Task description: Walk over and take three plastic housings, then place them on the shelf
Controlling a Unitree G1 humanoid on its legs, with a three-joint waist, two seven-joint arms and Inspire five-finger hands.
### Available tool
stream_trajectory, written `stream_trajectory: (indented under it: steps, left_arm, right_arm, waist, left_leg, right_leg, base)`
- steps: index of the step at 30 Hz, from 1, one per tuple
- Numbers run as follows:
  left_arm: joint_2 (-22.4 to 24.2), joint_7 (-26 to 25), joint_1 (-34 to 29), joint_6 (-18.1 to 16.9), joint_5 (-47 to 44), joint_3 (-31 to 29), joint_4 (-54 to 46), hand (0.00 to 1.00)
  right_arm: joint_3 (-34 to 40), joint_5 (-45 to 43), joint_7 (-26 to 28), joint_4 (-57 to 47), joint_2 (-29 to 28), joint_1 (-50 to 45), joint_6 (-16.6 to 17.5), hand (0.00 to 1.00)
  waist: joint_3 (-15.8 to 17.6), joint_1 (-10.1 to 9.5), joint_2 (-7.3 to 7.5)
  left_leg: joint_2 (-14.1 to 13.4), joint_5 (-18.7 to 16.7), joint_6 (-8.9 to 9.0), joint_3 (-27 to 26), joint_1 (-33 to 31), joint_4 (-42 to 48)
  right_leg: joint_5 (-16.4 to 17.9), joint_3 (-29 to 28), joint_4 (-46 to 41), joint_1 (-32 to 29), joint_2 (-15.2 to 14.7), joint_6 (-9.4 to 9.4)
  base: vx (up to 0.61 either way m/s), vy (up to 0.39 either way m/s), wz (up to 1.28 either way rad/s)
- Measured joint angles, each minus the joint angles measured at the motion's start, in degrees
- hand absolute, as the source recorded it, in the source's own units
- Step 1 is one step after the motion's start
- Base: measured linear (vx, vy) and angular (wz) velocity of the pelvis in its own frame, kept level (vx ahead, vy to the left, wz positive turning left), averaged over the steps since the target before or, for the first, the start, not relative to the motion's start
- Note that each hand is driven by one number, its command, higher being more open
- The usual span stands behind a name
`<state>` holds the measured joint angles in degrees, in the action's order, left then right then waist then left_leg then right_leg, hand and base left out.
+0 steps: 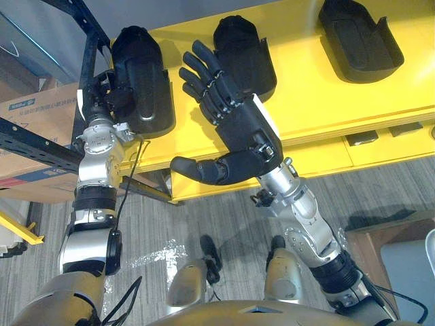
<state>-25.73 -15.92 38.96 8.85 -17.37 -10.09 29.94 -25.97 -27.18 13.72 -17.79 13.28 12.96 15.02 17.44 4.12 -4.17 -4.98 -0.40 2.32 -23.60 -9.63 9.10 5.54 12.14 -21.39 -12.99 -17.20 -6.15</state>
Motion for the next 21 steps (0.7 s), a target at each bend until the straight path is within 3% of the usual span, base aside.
stream_trajectory:
  steps: [4,9,10,21]
  left_arm:
    - [-0.1,1.7,1.1,0.3,0.0,-0.1,2.7,0.00]
    - [-1.1,2.3,1.3,0.3,0.0,-0.1,2.7,0.00]
    - [-1.4,2.2,1.3,0.3,0.0,-0.1,2.8,1.00]
    - [-1.8,-1.1,1.4,-0.4,-0.3,-0.5,3.3,1.00]
  right_arm:
    - [-0.2,4.2,-2.0,-0.5,0.8,-2.2,-2.8,1.00]
    - [2.7,3.2,-0.4,-0.5,5.0,-8.2,-4.1,1.00]
    - [3.8,3.2,0.2,-0.6,5.0,-8.9,-4.2,1.00]
    - [5.5,0.9,1.0,-7.2,5.1,-10.4,-4.4,1.00]
  waist:
    - [0.0,-0.61,0.04]
    - [0.2,-0.27,0.26]
    - [0.2,-0.03,0.28]
    - [0.4,0.92,0.59]
  left_leg:
    - [-0.3,-0.9,0.05,-1.1,-0.2,1.0]
    - [-1.6,-1.7,-0.39,-3.5,-1.1,4.0]
    - [-1.6,-1.7,-0.40,-3.5,-1.0,4.0]
    - [-1.7,-0.7,-0.74,-3.8,-0.8,2.1]
  right_leg:
    - [0.0,0.0,0.1,0.0,-0.2,0.00]
    - [0.0,0.1,0.1,0.2,-0.3,-0.02]
    - [0.0,0.1,0.2,0.2,-0.3,-0.02]
    - [-0.4,0.1,1.6,0.2,0.5,-0.60]
  base:
    - [0.02,0.009,-0.05]
    - [0.02,0.009,0.02]
    - [0.00,0.000,0.00]
    - [0.00,-0.001,0.00]
